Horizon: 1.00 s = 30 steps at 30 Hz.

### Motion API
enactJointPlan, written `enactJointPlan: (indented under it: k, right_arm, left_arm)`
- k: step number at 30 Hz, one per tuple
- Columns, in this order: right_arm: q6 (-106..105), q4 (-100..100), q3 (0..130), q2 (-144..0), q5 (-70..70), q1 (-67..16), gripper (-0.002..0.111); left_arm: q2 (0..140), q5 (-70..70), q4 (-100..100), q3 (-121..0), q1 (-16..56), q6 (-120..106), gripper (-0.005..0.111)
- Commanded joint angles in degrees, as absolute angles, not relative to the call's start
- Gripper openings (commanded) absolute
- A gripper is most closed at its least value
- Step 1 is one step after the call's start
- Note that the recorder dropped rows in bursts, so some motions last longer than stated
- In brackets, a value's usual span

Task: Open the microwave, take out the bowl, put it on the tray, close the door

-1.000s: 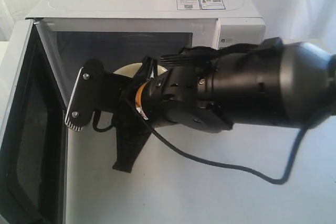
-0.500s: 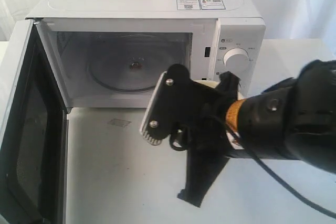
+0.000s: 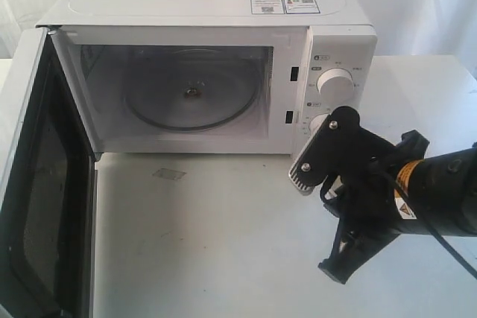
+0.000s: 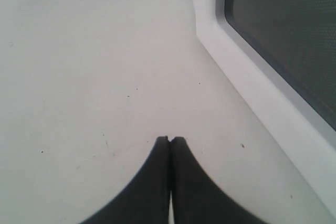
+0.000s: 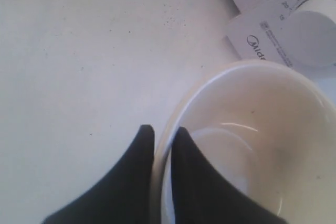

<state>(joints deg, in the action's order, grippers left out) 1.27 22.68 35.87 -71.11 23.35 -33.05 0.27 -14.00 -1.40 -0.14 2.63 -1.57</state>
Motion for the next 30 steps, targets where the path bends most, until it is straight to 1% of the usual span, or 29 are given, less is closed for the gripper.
enactJointPlan:
  k: [1, 3, 8, 13, 17, 24, 30]
  right_arm:
    - [1.7, 23.4, 35.8, -75.2, 18.2, -31.3, 0.000]
    - [1.7, 24.1, 35.8, -78.2, 15.4, -31.3, 0.000]
    - [1.7, 24.6, 35.8, -85.6, 10.4, -26.8, 0.000]
    - [1.7, 24.6, 35.9, -89.4, 4.9, -26.1, 0.000]
    - [1.5, 24.6, 35.9, -90.7, 3.4, -24.5, 0.000]
    - [1.2, 24.6, 35.9, -90.7, 0.0, -24.5, 0.000]
    - [1.2, 24.8, 35.9, -91.1, 0.0, -24.5, 0.000]
  left_arm:
    - [0.0, -14.2, -1.7, 0.0, 2.3, -1.5, 0.000]
    - [0.0, -14.2, -1.7, 0.0, 2.3, -1.5, 0.000]
    - [0.0, -14.2, -1.7, 0.0, 2.3, -1.5, 0.000]
    - [0.0, -14.2, -1.7, 0.0, 2.3, -1.5, 0.000]
    - [0.0, -14.2, -1.7, 0.0, 2.3, -1.5, 0.000]
    - [0.0, -14.2, -1.7, 0.0, 2.3, -1.5, 0.000]
    - [0.0, -14.2, -1.7, 0.0, 2.3, -1.5, 0.000]
